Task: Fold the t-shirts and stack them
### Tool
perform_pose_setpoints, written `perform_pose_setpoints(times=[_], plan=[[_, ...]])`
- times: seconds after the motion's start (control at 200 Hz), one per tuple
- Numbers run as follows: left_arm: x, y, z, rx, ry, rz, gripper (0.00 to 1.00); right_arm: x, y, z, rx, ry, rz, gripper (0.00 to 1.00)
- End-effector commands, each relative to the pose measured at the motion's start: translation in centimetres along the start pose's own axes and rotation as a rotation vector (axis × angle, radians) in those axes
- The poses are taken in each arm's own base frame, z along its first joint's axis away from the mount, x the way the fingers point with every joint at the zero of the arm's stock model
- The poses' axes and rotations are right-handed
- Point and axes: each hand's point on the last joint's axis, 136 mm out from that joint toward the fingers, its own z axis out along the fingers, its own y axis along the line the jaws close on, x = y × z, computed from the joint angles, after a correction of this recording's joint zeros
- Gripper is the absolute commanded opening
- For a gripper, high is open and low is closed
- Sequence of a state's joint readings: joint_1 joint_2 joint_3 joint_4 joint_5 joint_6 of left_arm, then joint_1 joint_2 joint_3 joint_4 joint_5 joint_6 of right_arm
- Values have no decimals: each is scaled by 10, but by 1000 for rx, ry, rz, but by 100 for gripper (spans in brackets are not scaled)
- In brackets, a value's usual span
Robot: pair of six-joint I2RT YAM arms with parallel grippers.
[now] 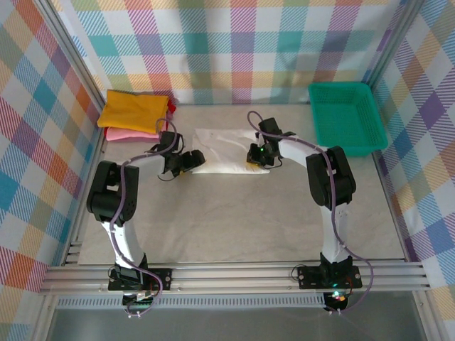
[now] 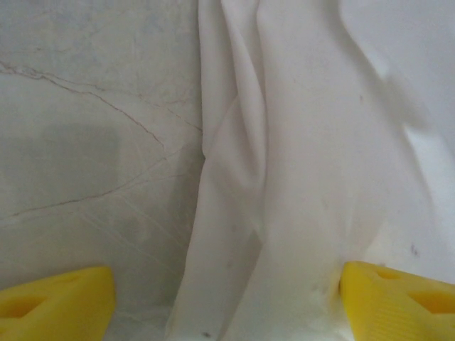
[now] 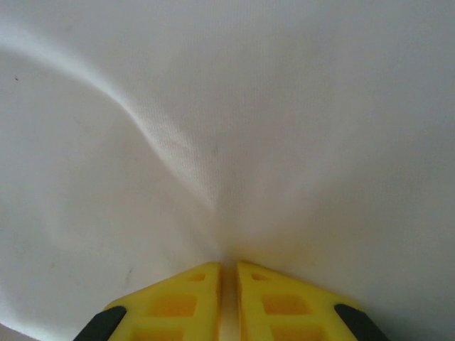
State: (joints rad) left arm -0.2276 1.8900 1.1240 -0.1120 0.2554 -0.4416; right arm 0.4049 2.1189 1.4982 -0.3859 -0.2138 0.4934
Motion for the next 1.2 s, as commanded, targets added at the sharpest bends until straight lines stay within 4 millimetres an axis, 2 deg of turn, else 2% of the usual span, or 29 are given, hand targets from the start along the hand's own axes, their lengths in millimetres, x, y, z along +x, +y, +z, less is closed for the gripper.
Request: perform_pose_setpoints(times=[0.0,0.185,0.39,0.65,0.84,0.94,1.04,1.12,1.2], plan=[[-10,-17,22,47,-6,61,81,8,-6,5,-1,28,29,15],[-20,-40,36,94,9,79,73,10,-8,9,-12,36,44,15],[-22,-63,37,100,6,106,72,9,-5,6,-38,32,52,15],[-29,-70,35,89,6,108,71,9,-3,2,-72,30,64,14],[-30,-67,54,77,35,104,71,8,-5,1,-88,24,76,14],[-23,-68,66,109,54,82,57,8,-5,2,-95,28,80,14],[-16,-68,71,111,59,85,35,8,-5,0,-108,30,90,14],[-17,-64,69,95,46,86,14,4,1,-10,-122,13,81,14],[-22,-62,65,77,33,95,3,-2,11,-28,-147,-11,66,16]])
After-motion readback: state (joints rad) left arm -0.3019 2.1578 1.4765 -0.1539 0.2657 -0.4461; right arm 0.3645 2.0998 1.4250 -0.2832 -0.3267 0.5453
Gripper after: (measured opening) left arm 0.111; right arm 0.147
